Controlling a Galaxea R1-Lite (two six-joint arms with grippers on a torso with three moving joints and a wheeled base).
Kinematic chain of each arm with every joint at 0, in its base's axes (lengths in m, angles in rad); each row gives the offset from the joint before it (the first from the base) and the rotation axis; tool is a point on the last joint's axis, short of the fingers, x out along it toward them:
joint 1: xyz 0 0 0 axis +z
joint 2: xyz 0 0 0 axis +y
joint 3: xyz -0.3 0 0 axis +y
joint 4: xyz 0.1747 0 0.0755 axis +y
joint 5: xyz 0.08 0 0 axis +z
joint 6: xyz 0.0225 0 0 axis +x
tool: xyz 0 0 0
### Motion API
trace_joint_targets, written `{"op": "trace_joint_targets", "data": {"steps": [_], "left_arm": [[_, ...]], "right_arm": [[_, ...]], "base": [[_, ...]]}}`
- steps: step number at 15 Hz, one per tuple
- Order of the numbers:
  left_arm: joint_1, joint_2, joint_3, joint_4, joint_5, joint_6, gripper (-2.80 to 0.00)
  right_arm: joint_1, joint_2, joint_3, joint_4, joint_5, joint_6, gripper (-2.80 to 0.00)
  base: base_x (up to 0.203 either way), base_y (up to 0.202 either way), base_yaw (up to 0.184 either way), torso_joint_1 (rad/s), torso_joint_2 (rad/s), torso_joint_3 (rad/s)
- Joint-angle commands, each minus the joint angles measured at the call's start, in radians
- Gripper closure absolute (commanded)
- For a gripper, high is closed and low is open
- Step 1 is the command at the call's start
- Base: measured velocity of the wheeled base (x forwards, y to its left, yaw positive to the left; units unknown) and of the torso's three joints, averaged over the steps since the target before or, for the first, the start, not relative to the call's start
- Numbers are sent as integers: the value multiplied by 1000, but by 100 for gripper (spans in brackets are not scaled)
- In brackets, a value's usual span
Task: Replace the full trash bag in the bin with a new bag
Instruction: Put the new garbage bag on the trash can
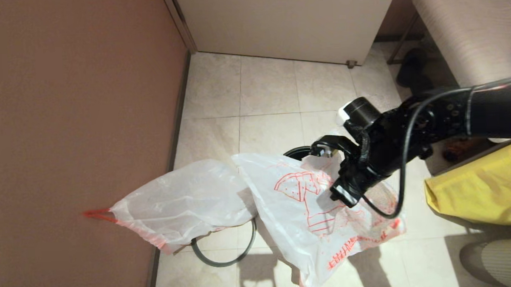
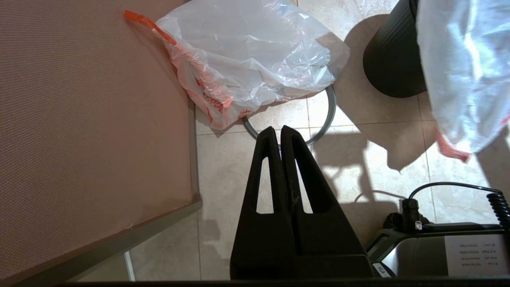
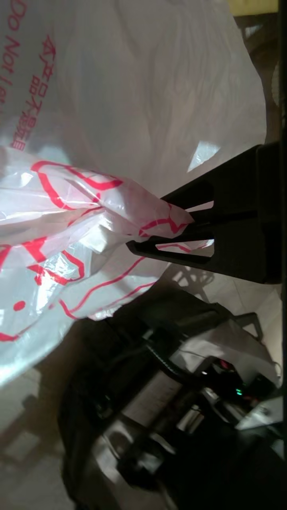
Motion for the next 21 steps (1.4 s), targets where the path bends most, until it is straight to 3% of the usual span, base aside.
{"op": "trace_joint_targets", "data": {"steps": [1, 4, 7, 9, 11, 15, 21], "left_arm": [[0, 1, 0, 1, 0, 0, 0], [0, 1, 0, 1, 0, 0, 0], [0, 1, 0, 1, 0, 0, 0], [0, 1, 0, 1, 0, 0, 0], [0, 1, 0, 1, 0, 0, 0], [0, 1, 0, 1, 0, 0, 0], [0, 1, 0, 1, 0, 0, 0]], "right_arm": [[30, 191, -90, -26, -84, 55, 0], [63, 367, -217, -115, -170, 149, 0], [68, 498, -233, -410, -234, 201, 0], [54, 588, -239, -504, -266, 200, 0], [30, 649, -241, -580, -281, 185, 0], [-17, 737, -242, -699, -359, 79, 0], [-38, 795, -246, -733, -486, -18, 0]], "base": [[0, 0, 0, 0, 0, 0], [0, 0, 0, 0, 0, 0], [0, 0, 0, 0, 0, 0], [0, 0, 0, 0, 0, 0], [0, 0, 0, 0, 0, 0], [0, 0, 0, 0, 0, 0], [0, 0, 0, 0, 0, 0]]}}
